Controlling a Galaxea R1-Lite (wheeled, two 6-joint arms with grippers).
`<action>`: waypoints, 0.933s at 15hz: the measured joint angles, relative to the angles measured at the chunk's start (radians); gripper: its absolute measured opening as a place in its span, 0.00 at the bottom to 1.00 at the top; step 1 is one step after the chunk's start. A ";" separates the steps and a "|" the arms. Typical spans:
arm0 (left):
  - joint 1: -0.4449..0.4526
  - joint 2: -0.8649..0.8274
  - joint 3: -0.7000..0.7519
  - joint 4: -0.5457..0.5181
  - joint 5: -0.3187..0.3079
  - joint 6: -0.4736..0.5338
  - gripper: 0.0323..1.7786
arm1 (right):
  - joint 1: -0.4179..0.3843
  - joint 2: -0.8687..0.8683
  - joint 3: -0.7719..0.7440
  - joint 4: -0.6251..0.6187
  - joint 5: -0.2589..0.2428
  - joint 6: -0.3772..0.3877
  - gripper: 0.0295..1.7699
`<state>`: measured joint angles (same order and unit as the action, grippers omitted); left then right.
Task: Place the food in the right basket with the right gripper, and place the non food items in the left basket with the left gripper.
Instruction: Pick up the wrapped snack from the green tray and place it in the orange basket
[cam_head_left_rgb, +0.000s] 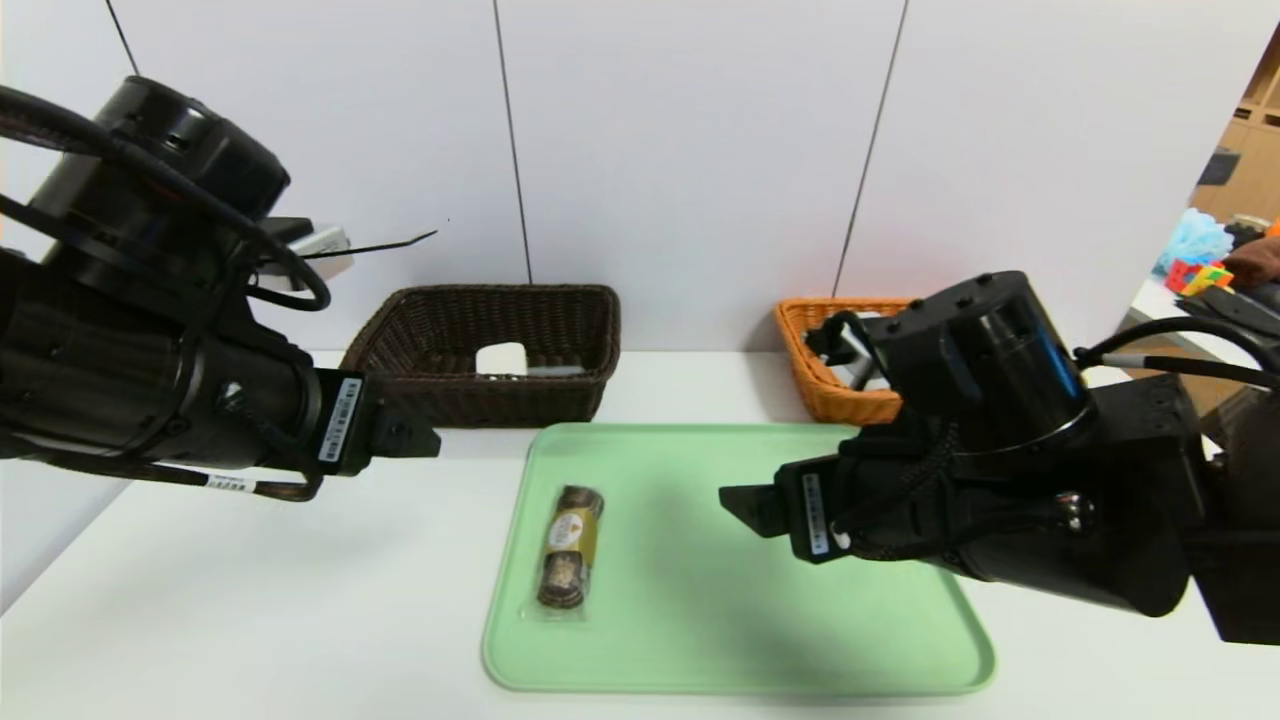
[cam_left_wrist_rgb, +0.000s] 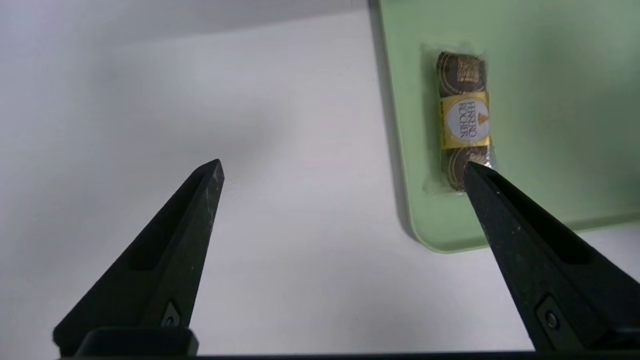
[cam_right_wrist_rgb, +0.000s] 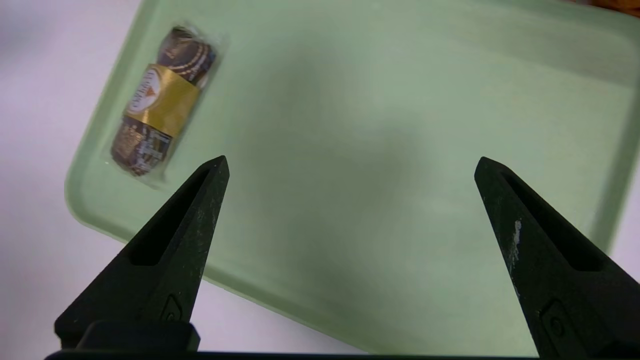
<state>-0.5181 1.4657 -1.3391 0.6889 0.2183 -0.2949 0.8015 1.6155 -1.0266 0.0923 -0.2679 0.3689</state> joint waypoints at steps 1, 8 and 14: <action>0.000 -0.020 0.022 0.000 0.000 0.016 0.95 | 0.011 0.028 -0.024 0.006 -0.001 0.010 0.96; 0.001 -0.090 0.113 -0.003 -0.001 0.065 0.95 | 0.068 0.246 -0.241 0.080 -0.023 0.119 0.96; 0.002 -0.097 0.125 -0.001 0.001 0.066 0.95 | 0.116 0.419 -0.484 0.258 -0.049 0.239 0.96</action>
<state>-0.5162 1.3687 -1.2140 0.6874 0.2194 -0.2285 0.9179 2.0349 -1.5111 0.3506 -0.3168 0.6079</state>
